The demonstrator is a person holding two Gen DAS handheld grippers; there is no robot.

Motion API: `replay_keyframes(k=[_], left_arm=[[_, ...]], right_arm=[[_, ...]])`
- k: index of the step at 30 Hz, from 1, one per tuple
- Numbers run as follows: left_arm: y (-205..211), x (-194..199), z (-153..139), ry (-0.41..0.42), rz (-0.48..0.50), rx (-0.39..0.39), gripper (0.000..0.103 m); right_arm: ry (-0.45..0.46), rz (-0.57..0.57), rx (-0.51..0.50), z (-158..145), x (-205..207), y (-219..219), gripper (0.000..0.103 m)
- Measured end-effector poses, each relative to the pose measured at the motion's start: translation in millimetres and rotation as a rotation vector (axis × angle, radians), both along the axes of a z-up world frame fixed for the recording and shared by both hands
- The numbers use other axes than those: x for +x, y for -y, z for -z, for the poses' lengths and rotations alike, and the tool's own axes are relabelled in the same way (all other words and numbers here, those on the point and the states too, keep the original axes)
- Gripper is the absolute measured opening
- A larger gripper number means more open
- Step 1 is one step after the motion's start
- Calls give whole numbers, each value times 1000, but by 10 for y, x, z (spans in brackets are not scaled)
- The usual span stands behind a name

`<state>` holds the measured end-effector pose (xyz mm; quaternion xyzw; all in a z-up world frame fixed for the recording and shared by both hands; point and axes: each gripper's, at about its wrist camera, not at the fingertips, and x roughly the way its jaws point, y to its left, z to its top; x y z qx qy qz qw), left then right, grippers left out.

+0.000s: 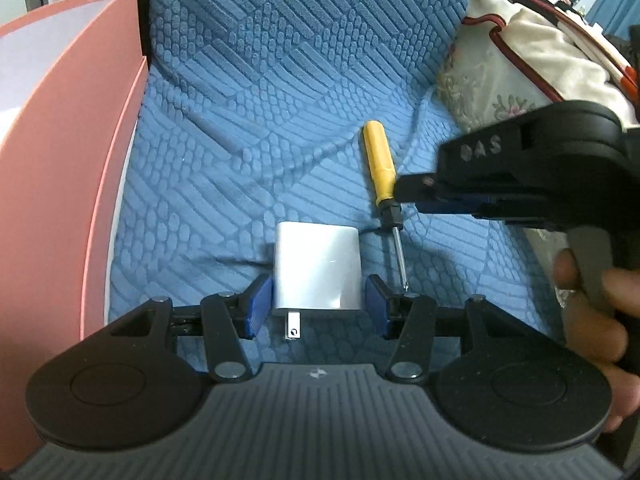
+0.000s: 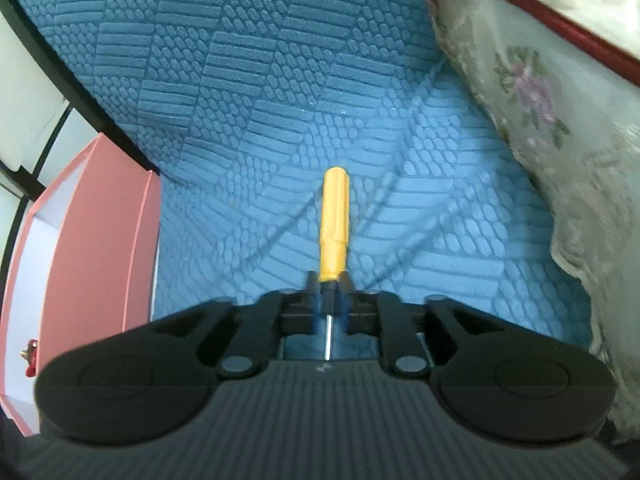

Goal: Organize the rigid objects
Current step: 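Close the left gripper on the white charger while the right gripper holds the screwdriver, then lift and carry the charger and screwdriver with both grippers toward the pink box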

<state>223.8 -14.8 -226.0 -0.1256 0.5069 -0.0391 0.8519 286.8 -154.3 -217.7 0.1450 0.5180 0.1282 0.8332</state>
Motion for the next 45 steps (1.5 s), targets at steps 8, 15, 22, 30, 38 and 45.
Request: replay_keyframes(k=[8, 15, 22, 30, 38, 45], left_arm=[[-35, -5, 10, 0, -9, -22, 57], [-34, 1, 4, -5, -4, -20, 57], [-79, 4, -1, -8, -19, -43, 57], [-89, 10, 0, -4, -30, -55, 57], [-118, 27, 20, -8, -38, -78, 57], [-30, 21, 12, 13, 0, -22, 57]], right_arm=[[-7, -40, -64, 131, 119, -179, 31], [18, -40, -113, 97, 84, -203, 22], [-6, -36, -126, -1, -64, -85, 22], [-49, 7, -116, -76, -355, 51, 22], [-54, 40, -101, -130, -686, 77, 23], [-48, 93, -90, -104, -558, 137, 24]])
